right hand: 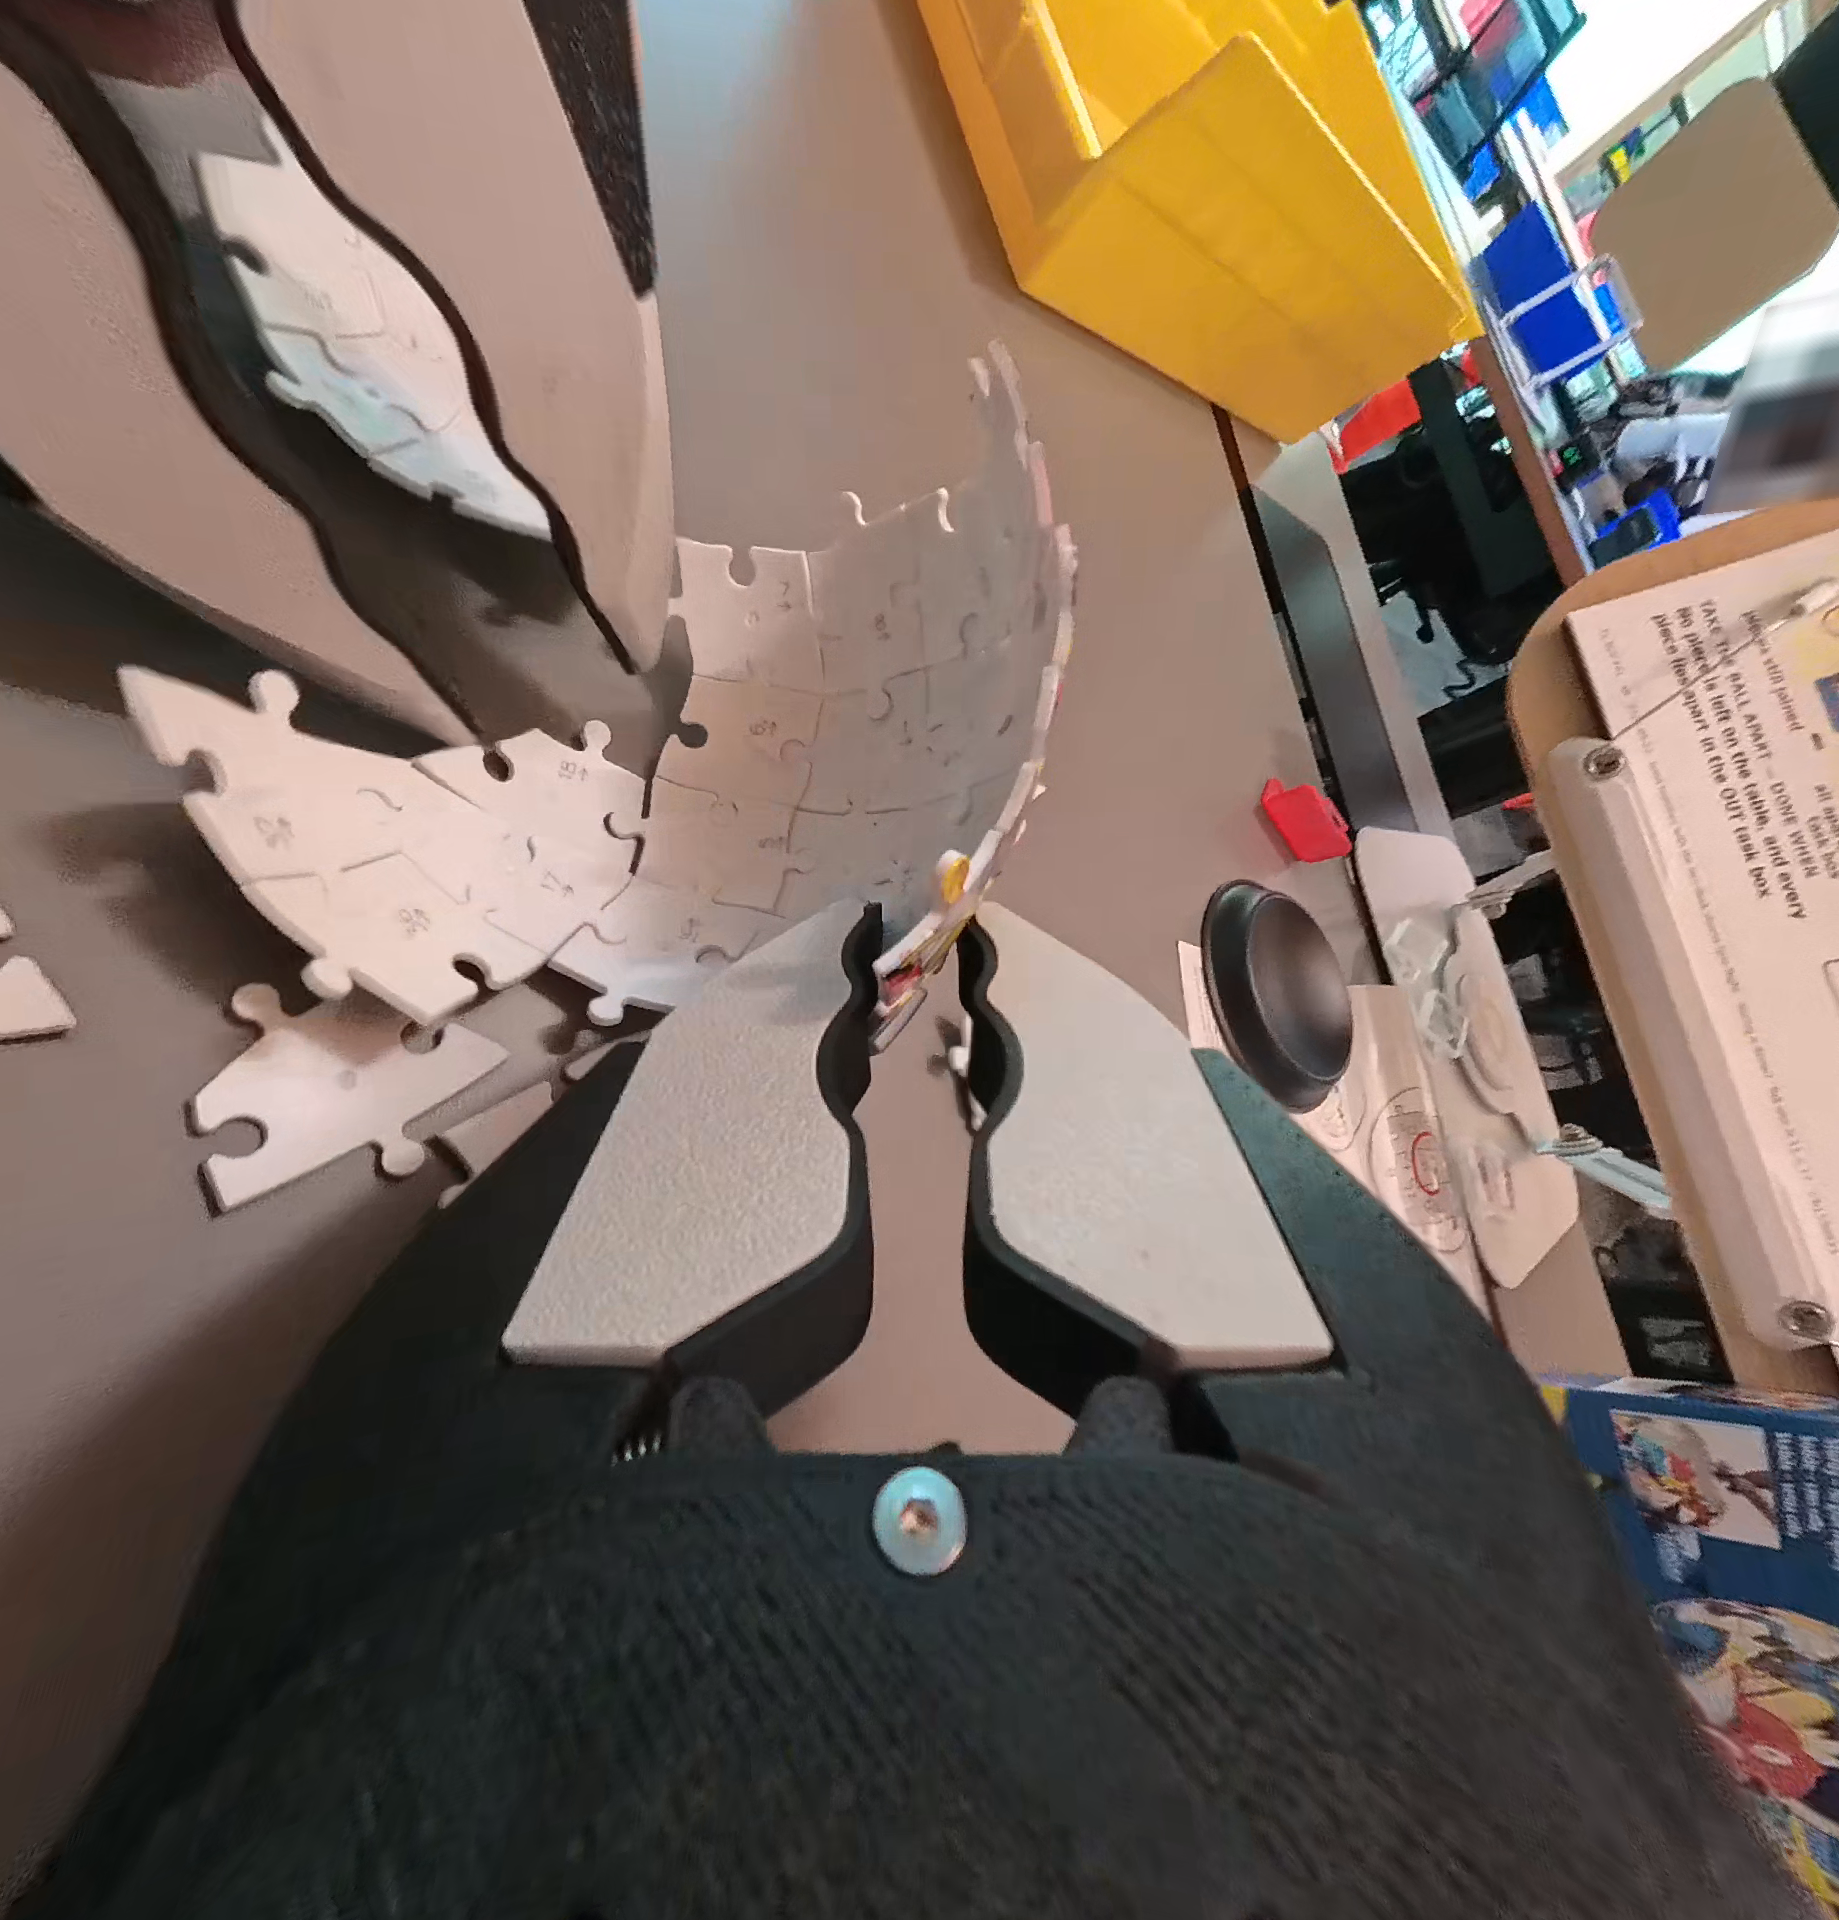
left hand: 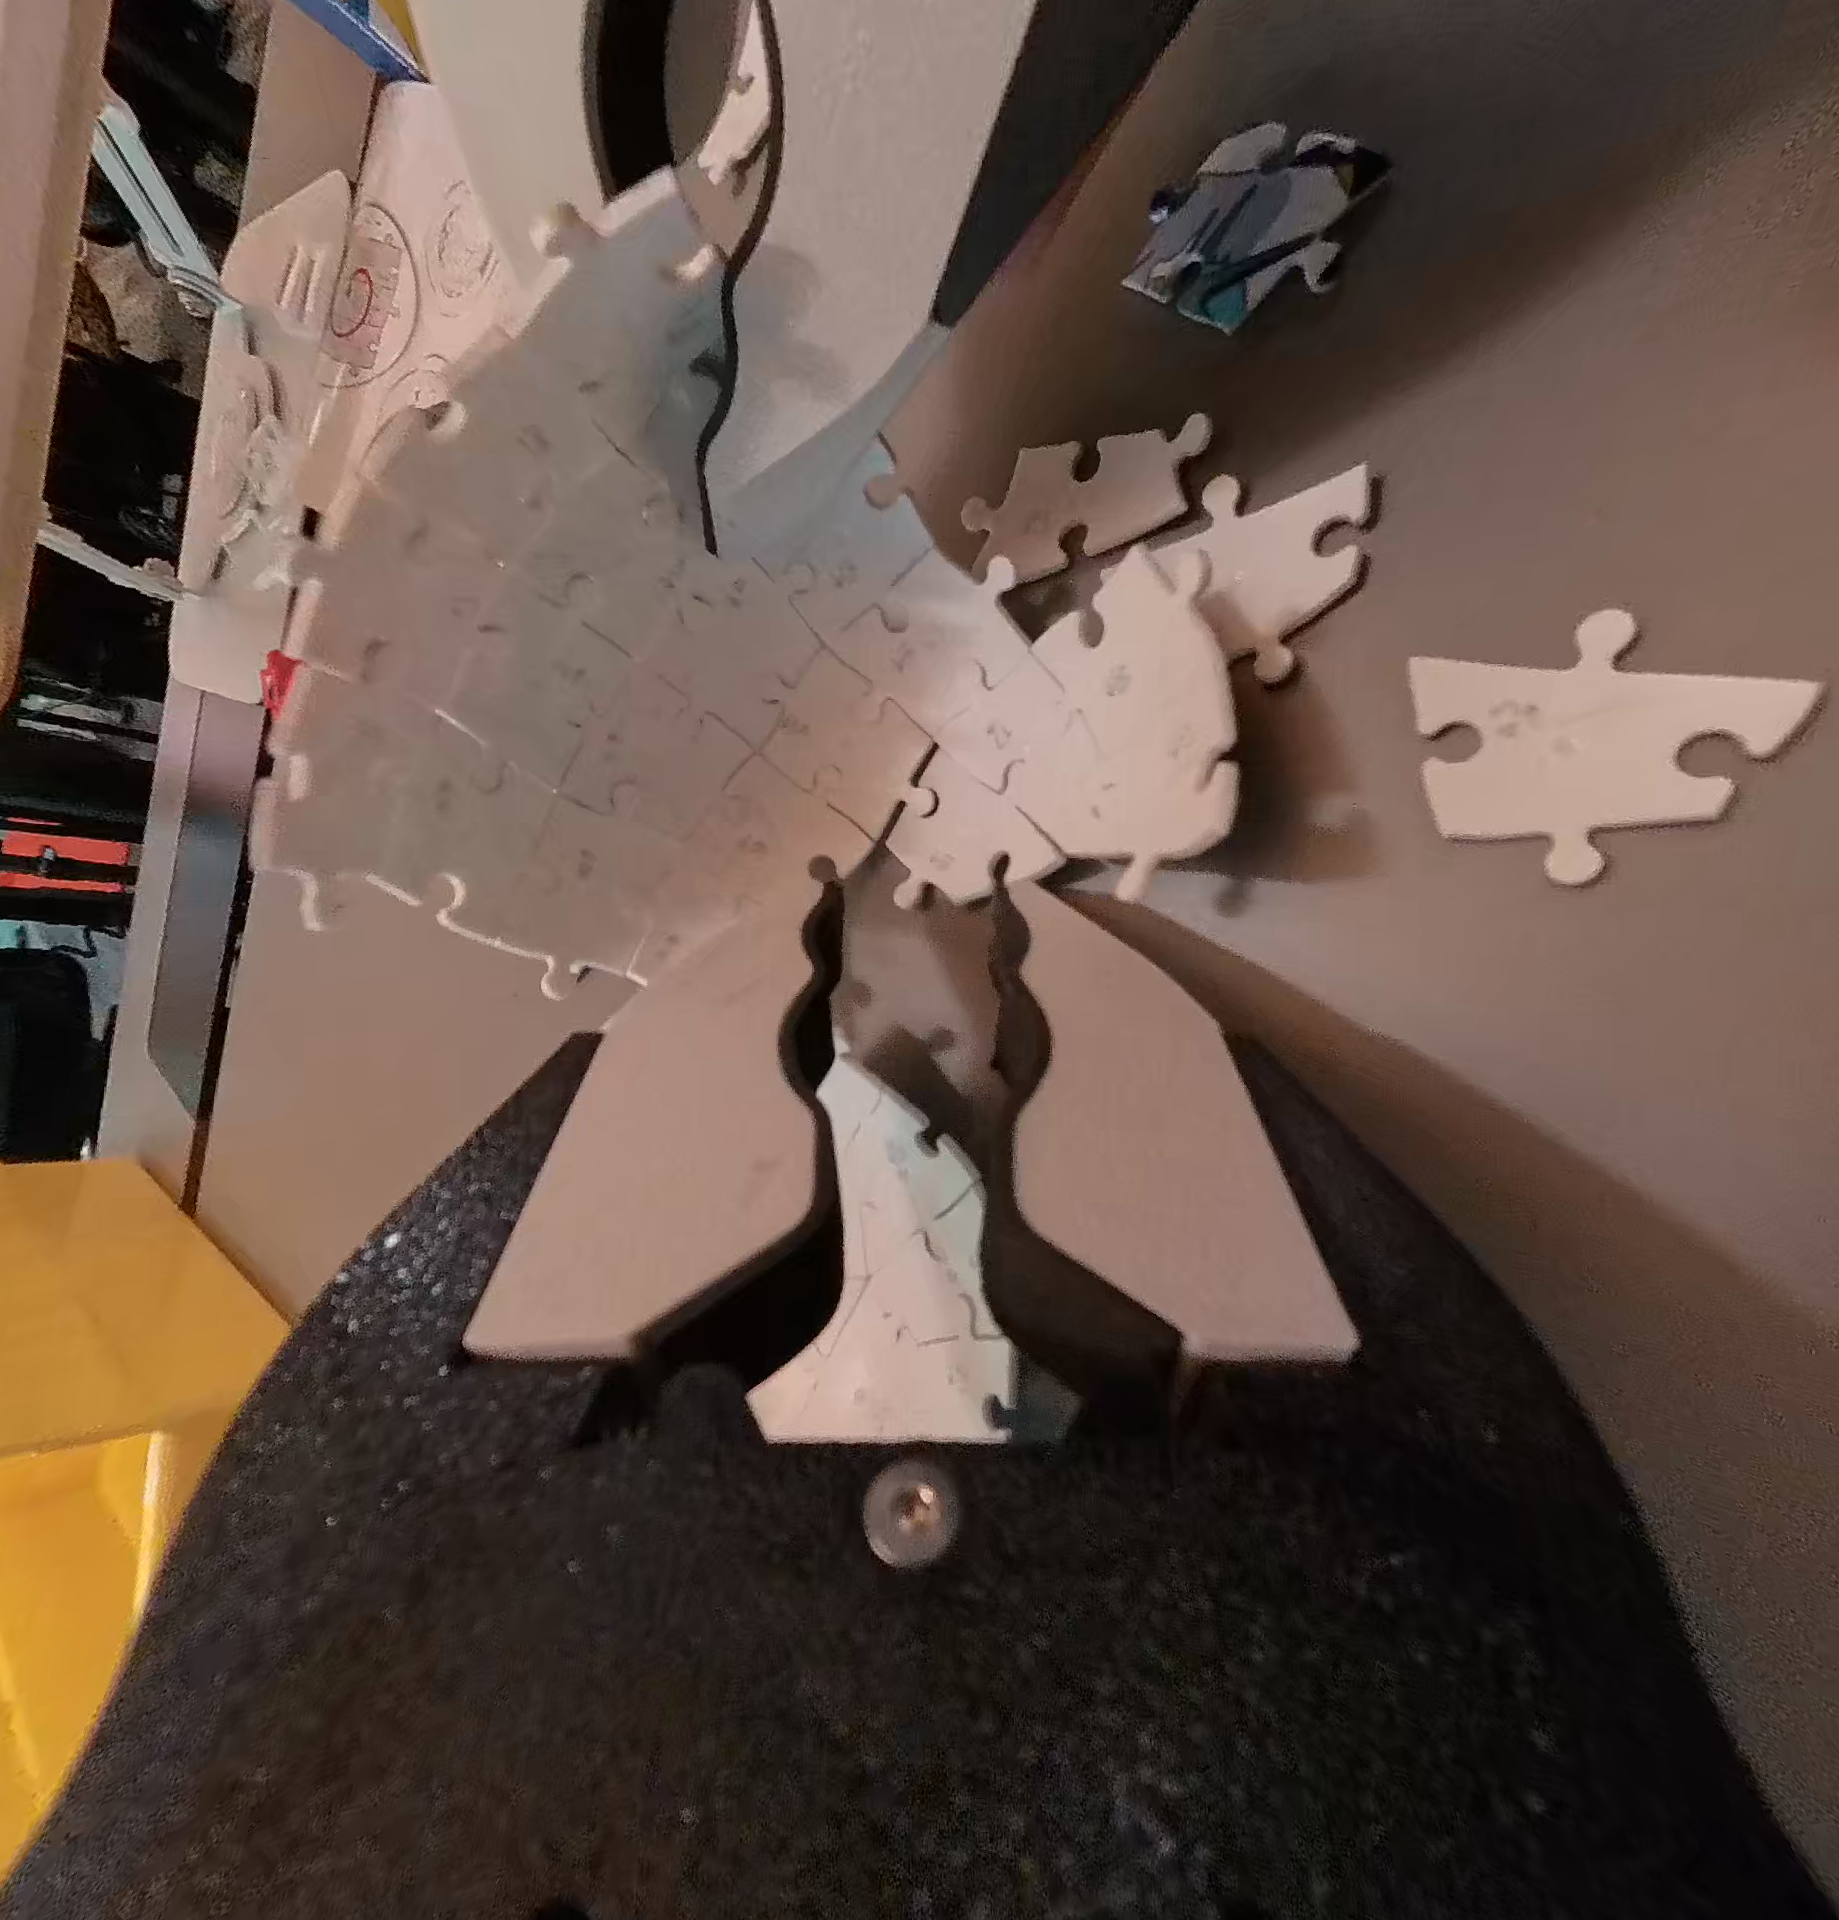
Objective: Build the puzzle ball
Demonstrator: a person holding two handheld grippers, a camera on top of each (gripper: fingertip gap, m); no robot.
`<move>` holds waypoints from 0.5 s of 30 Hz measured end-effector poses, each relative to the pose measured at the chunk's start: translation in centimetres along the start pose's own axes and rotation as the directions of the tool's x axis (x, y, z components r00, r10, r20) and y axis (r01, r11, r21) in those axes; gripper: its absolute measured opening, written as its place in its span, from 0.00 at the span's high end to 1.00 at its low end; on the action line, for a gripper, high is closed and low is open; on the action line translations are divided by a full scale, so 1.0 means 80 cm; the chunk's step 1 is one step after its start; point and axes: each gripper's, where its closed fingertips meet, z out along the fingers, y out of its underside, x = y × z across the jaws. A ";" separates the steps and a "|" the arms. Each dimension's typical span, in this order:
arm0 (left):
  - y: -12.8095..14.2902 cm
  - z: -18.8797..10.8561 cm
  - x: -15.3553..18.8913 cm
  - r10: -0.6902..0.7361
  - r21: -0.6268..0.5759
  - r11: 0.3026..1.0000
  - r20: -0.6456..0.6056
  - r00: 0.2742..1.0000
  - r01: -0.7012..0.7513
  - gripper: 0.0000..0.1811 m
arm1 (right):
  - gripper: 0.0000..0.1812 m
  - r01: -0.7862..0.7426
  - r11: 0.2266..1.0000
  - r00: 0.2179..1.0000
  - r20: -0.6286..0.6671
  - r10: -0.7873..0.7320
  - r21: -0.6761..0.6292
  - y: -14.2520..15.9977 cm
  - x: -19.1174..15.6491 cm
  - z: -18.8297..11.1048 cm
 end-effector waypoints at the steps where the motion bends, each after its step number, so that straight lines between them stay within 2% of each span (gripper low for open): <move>1: 0.002 0.003 0.000 0.011 -0.011 1.000 0.004 1.000 -0.011 0.86 | 0.92 0.008 1.000 1.000 -0.006 -0.007 0.005 0.000 0.000 -0.001; 9: 0.007 0.007 -0.007 0.018 -0.037 0.999 0.057 0.998 -0.016 0.87 | 0.92 -0.051 0.999 0.999 0.021 0.051 0.012 0.006 0.001 -0.001; 11: 0.011 0.009 -0.013 -0.005 -0.055 0.998 0.086 0.996 0.010 0.87 | 0.92 -0.063 0.998 0.998 0.029 0.062 0.015 0.008 0.000 -0.001; 15: 0.005 0.006 -0.011 -0.074 -0.013 0.997 0.060 0.995 0.075 0.88 | 0.92 -0.059 0.998 0.998 0.025 0.059 0.017 0.008 0.000 -0.002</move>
